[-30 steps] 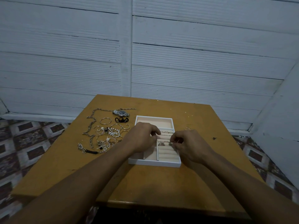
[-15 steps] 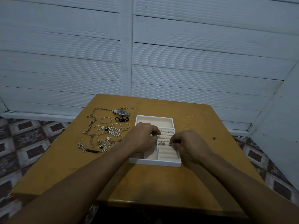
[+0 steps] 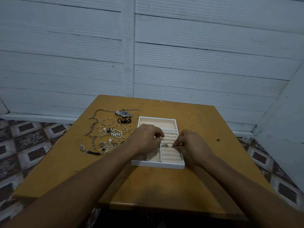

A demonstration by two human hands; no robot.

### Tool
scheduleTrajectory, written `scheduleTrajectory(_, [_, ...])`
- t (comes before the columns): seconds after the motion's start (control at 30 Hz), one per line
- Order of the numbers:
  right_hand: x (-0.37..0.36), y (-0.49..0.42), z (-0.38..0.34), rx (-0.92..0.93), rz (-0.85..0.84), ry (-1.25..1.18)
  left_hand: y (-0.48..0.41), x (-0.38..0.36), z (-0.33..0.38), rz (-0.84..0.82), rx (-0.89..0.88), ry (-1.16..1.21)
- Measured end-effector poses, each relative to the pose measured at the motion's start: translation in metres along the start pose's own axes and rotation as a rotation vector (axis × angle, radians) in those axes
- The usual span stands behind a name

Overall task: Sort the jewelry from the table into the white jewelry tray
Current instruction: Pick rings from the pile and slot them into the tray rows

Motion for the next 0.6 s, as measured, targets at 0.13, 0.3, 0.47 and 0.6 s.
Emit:
scheduleTrajectory(0.13, [-0.001,0.000,0.002,-0.029,-0.019,-0.028,0.000,0.000,0.001,-0.003,0.001,-0.005])
scheduleTrajectory(0.3, [-0.002,-0.001,0.002,-0.032,-0.020,-0.019,-0.001,0.002,0.001,-0.004,0.007,-0.002])
scheduleTrajectory(0.47, [0.000,0.004,0.017,-0.043,-0.010,-0.234,-0.005,0.002,0.004,-0.002,-0.011,-0.037])
scheduleTrajectory(0.6, [0.004,0.004,0.042,-0.149,0.053,-0.320,-0.016,-0.006,0.010,0.008,-0.030,-0.033])
Point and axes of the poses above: each hand's wrist, its own y-axis away from the middle knuckle, its own x-axis out of the back of the hand, z = x × y, the point moved 4 cm from there along -y, towards the middle knuckle, and after that the axes turned 8 degrees about y, right-handed, at the moved point
